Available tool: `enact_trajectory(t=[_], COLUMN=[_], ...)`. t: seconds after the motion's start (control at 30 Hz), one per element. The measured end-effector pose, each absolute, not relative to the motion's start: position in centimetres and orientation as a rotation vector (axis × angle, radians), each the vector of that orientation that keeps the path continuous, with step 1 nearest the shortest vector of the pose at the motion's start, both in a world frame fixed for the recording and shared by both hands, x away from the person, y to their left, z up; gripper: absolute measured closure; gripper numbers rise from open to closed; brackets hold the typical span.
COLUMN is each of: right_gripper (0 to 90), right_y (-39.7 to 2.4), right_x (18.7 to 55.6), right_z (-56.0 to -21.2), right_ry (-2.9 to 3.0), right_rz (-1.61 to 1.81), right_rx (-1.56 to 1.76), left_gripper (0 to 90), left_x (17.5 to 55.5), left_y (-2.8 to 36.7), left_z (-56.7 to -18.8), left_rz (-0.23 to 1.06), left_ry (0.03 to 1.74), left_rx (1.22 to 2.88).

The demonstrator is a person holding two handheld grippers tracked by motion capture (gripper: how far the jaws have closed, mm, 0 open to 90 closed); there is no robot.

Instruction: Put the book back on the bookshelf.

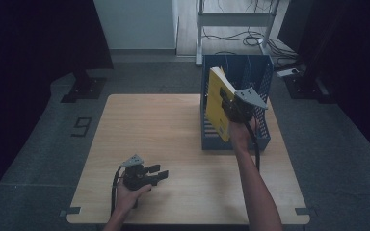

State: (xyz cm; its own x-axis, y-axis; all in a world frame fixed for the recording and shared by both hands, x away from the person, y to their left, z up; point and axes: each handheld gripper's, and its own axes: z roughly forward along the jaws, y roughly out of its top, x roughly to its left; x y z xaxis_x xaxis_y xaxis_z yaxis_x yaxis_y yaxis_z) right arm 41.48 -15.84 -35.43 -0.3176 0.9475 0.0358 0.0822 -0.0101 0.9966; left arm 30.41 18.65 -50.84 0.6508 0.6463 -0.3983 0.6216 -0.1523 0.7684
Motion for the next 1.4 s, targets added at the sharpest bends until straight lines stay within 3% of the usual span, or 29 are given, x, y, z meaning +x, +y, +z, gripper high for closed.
enact_trajectory(t=[1.4], right_gripper=[74.4], right_y=[-14.2], right_x=[45.1], right_z=[-36.6], right_ry=[1.497], right_rz=[1.355], right_rx=[1.154], left_gripper=[44.8], left_x=[30.3], left_y=[19.2], left_z=[-50.5], left_rz=[0.043], left_ry=[1.019], left_rx=[1.81])
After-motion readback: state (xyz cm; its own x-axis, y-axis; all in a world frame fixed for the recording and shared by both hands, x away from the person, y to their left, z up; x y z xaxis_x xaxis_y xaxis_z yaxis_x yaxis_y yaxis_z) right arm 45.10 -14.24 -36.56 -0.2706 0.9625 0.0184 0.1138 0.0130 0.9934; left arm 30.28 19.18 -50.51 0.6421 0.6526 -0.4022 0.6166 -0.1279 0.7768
